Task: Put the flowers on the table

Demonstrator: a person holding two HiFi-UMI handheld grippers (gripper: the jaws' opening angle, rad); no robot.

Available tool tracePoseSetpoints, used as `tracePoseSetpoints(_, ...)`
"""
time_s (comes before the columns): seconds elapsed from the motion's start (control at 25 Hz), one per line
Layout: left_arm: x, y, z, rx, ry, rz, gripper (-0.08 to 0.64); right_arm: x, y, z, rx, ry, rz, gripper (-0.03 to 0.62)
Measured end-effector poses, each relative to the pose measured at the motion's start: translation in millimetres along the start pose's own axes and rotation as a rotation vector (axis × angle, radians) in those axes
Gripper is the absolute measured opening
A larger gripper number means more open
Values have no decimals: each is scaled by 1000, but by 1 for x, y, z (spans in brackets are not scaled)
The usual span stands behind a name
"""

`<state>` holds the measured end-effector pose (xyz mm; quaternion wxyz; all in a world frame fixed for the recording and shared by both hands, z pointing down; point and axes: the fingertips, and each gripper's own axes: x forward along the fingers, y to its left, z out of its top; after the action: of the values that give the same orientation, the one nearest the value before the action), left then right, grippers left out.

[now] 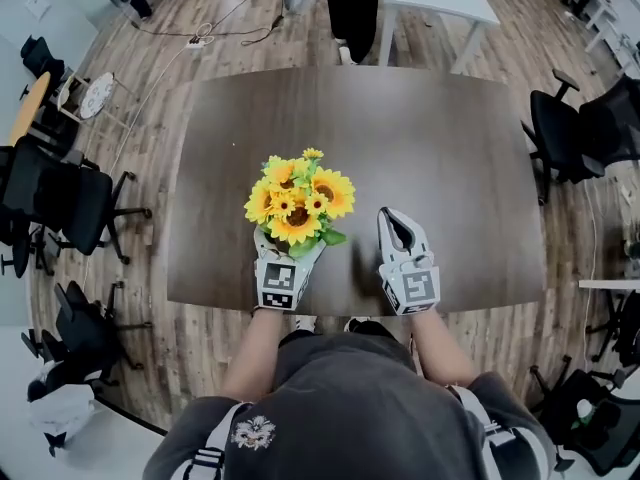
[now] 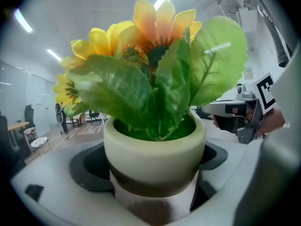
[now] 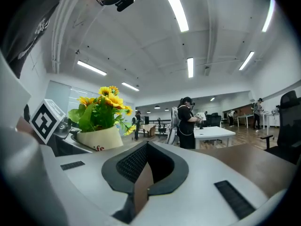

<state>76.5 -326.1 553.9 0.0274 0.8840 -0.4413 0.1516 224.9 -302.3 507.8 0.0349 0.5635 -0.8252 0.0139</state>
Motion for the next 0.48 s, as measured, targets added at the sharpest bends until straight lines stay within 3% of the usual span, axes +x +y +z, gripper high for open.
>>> tracePoseSetpoints(0.12,0,9,-12,-30,22,66,535,3,-3,-12,10,13,55,23)
tracePoseSetpoints(0.48,6,32,-48,-41,56,166,535,19,-5,-40,-15,63,149,23)
